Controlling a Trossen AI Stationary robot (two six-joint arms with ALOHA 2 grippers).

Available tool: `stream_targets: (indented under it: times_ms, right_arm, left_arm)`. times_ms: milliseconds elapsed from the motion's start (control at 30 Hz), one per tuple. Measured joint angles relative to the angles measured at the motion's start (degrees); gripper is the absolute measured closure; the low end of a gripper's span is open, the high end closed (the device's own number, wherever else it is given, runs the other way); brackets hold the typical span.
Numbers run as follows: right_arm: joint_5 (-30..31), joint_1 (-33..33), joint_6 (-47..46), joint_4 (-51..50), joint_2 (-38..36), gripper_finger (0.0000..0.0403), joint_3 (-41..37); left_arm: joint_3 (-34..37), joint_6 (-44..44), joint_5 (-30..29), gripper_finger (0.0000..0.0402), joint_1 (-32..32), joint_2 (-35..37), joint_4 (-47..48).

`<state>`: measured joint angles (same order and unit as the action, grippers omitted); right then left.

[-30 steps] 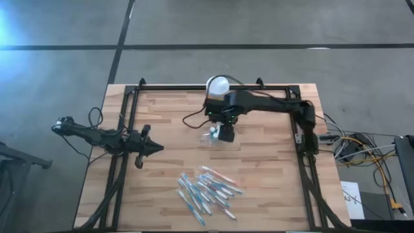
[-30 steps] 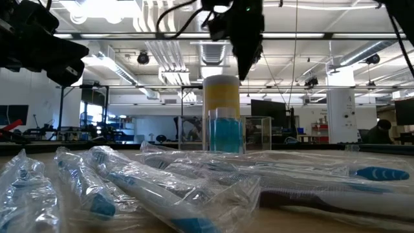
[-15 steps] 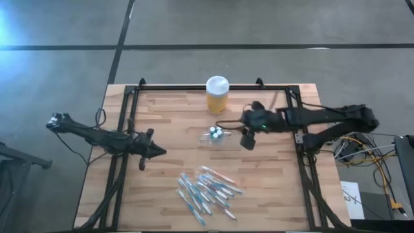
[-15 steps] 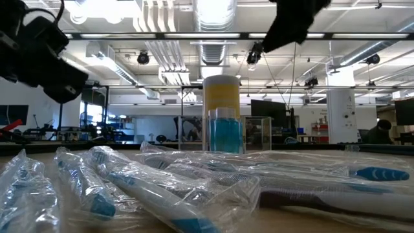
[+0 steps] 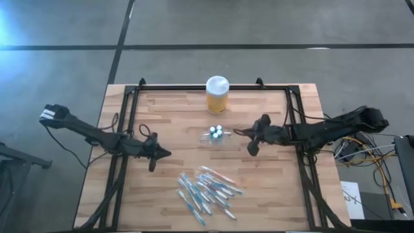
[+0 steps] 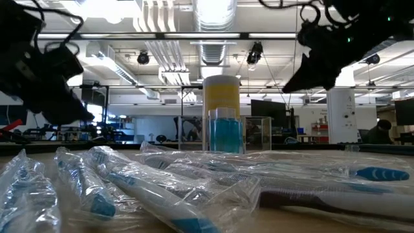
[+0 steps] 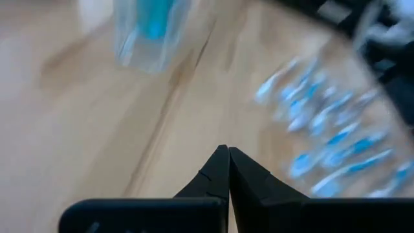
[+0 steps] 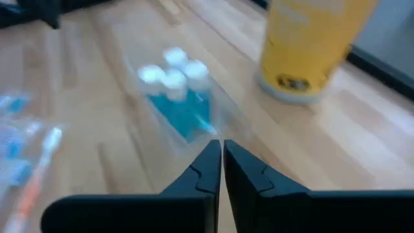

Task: Pick & Place toothbrushing station
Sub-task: Adjust the transparent organizer on the table

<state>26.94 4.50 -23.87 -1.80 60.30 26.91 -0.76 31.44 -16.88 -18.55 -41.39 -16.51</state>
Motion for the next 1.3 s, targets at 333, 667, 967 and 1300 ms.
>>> stream_targets:
  times_ms: [333, 667, 967, 1300]
  right_arm:
    - [4.8, 1.8, -6.5, 5.0, 4.9, 0.0394, -3.9]
    - [6.6, 3.1, -8.3, 14.4, 16.8, 0.0394, -4.1]
    - [8.1, 3.9, -12.5, 19.1, 26.3, 0.0394, -4.0]
    - [9.5, 4.1, -12.6, 23.0, 30.8, 0.0394, -3.6]
  left_arm:
    - [-7.5, 2.7, -7.1, 0.0394, 0.0, -11.2, -3.1]
    - [-18.1, 1.7, -21.5, 0.0397, 0.5, -24.5, -3.0]
    - [-25.0, 1.3, -21.5, 0.0398, 2.8, -37.2, -2.5]
    - [-31.2, 4.2, -23.1, 0.0394, 4.9, -49.5, -2.9]
